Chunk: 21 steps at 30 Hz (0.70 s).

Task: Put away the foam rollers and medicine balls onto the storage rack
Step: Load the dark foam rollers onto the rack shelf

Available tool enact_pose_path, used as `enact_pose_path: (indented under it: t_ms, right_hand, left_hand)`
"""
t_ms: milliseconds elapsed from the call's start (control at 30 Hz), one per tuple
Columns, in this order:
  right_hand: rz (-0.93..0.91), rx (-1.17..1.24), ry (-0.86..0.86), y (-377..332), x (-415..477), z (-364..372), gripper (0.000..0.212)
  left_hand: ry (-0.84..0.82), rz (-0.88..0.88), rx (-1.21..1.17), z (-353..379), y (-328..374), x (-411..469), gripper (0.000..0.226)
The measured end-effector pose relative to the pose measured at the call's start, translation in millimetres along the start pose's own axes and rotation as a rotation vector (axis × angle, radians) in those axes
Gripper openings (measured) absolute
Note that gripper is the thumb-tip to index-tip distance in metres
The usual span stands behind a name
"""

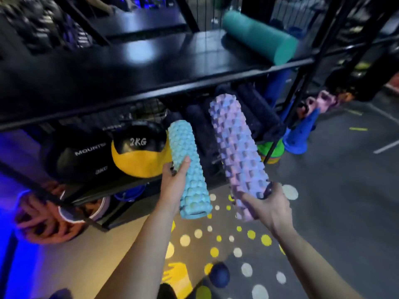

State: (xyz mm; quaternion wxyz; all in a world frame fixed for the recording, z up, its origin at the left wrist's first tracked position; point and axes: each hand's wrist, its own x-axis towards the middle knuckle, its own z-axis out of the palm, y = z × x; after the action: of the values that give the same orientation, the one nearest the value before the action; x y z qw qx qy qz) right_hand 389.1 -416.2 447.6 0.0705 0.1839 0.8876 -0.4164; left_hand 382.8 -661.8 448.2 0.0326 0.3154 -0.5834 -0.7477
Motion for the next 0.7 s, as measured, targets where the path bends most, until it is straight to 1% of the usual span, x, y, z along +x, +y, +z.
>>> enact_pose_path:
  t_ms: [100, 167, 200, 233, 267, 300, 400, 467, 500, 567, 633, 700]
  right_hand:
    - [-0.09, 0.047, 0.025, -45, 9, -12, 0.074]
    - [-0.119, 0.085, 0.018, -75, 16, -12, 0.078]
    - [-0.129, 0.106, 0.013, -89, 20, -11, 0.079]
    - [-0.136, 0.134, 0.017, -103, 25, -9, 0.08]
    - [-0.139, 0.159, 0.033, -117, 31, -6, 0.083]
    - [-0.14, 0.186, 0.051, -132, 37, -2, 0.086]
    - [-0.121, 0.236, 0.075, -174, 56, 8, 0.09]
    - [-0.093, 0.264, 0.091, -200, 69, 10, 0.088]
    - [-0.087, 0.266, 0.096, -212, 77, 11, 0.084]
    - [-0.089, 0.27, 0.106, -236, 90, 8, 0.077]
    - [-0.079, 0.301, 0.125, -256, 106, 6, 0.083]
    - [-0.055, 0.361, 0.125, -273, 122, 6, 0.088]
  left_hand:
    - [-0.025, 0.135, 0.062, 7, 65, 9, 0.06]
    - [-0.049, 0.194, 0.078, 9, 106, 21, 0.064]
    - [-0.077, 0.223, 0.069, 10, 124, 29, 0.059]
    - [-0.102, 0.242, 0.048, 11, 142, 37, 0.05]
    - [-0.111, 0.244, 0.026, 12, 158, 47, 0.042]
    - [-0.116, 0.234, 0.007, 13, 171, 58, 0.042]
    - [-0.114, 0.173, -0.009, 12, 204, 93, 0.071]
    - [-0.086, 0.14, -0.039, 12, 223, 119, 0.086]
    - [-0.076, 0.133, -0.048, 12, 232, 132, 0.088]
    - [-0.049, 0.166, -0.058, 17, 254, 154, 0.076]
    - [-0.043, 0.159, -0.046, 24, 269, 179, 0.068]
    - [-0.041, 0.141, -0.051, 32, 277, 200, 0.071]
